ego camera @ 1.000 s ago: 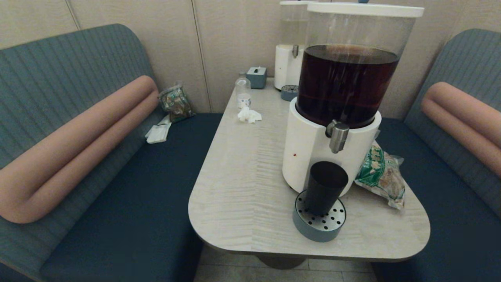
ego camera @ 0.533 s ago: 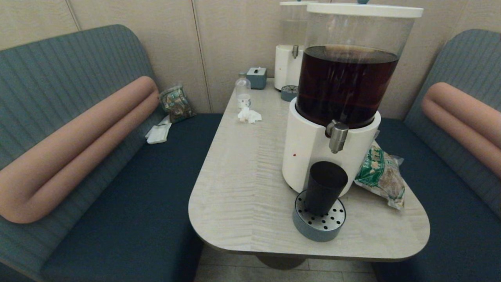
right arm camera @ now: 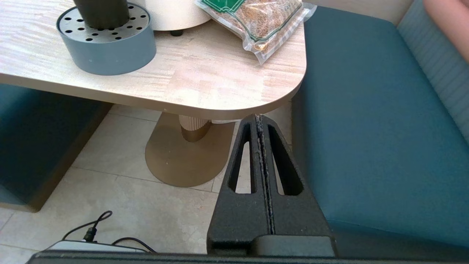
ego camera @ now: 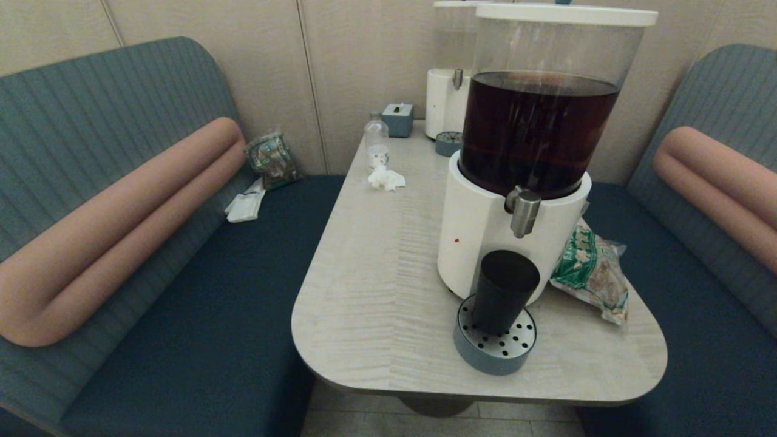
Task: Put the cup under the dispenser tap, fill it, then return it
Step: Place the cup next to the water dispenser
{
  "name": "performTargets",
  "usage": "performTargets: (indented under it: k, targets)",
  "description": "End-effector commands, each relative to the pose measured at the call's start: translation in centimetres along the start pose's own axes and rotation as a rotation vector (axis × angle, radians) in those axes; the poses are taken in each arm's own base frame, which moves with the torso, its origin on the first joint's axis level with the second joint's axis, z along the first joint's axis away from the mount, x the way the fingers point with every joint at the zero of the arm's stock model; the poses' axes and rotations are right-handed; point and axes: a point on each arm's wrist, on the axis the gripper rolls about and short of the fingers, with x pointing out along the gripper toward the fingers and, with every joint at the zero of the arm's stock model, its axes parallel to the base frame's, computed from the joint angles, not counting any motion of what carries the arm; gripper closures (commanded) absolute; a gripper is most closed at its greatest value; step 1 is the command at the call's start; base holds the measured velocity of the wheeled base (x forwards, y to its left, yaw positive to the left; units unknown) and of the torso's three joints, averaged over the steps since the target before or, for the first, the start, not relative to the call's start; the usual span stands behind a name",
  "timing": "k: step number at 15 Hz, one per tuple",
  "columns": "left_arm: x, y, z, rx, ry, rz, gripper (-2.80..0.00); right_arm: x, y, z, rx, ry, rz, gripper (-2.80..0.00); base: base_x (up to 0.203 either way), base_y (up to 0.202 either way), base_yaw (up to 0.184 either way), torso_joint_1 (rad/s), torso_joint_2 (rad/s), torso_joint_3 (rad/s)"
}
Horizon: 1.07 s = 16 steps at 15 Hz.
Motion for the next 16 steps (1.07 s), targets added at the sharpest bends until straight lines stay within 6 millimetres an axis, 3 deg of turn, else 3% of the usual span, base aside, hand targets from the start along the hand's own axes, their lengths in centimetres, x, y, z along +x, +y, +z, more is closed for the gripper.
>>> performTargets:
  k: [1,2,4,7,9,10,11,13,16]
  targets:
    - [-0.3,6.9,-2.1,-0.264,-0.048,-0.029,0.00,0.0,0.0,0.0,-0.001,-0.001,0.001,0.00,0.000,0.000,0.000,0.000,0.00,0.000]
    - [-0.4,8.5,-2.8,-0.397,-0.109,-0.080,0.00,0.0,0.0,0.0,-0.001,-0.001,0.001,0.00,0.000,0.000,0.000,0.000,0.00,0.000]
    - [-0.5,9.5,-3.0,-0.562,-0.210,-0.188,0.00,0.0,0.0,0.0,-0.002,-0.001,0.001,0.00,0.000,0.000,0.000,0.000,0.00,0.000]
    - [-0.6,7.4,-0.5,-0.557,-0.324,-0.365,0.00,0.0,0.0,0.0,-0.001,-0.001,0.001,0.00,0.000,0.000,0.000,0.000,0.00,0.000]
    - [-0.7,8.4,1.6,-0.719,-0.529,-0.410,0.00,0.0,0.0,0.0,-0.001,-0.001,0.001,0.00,0.000,0.000,0.000,0.000,0.00,0.000]
    - [-0.8,9.7,2.6,-0.789,-0.671,-0.351,0.00,0.0,0.0,0.0,-0.002,-0.001,0.001,0.00,0.000,0.000,0.000,0.000,0.00,0.000]
    - [-0.8,11.1,3.0,-0.725,-0.775,-0.233,0.00,0.0,0.0,0.0,-0.001,-0.001,0.001,0.00,0.000,0.000,0.000,0.000,0.00,0.000]
    - [-0.8,12.9,2.7,-0.344,-0.836,0.057,0.00,0.0,0.0,0.0,-0.001,-0.001,0.001,0.00,0.000,0.000,0.000,0.000,0.00,0.000]
    - [-0.9,16.3,1.0,0.312,-0.690,0.595,0.00,0.0,0.0,0.0,-0.001,-0.001,0.001,0.00,0.000,0.000,0.000,0.000,0.00,0.000]
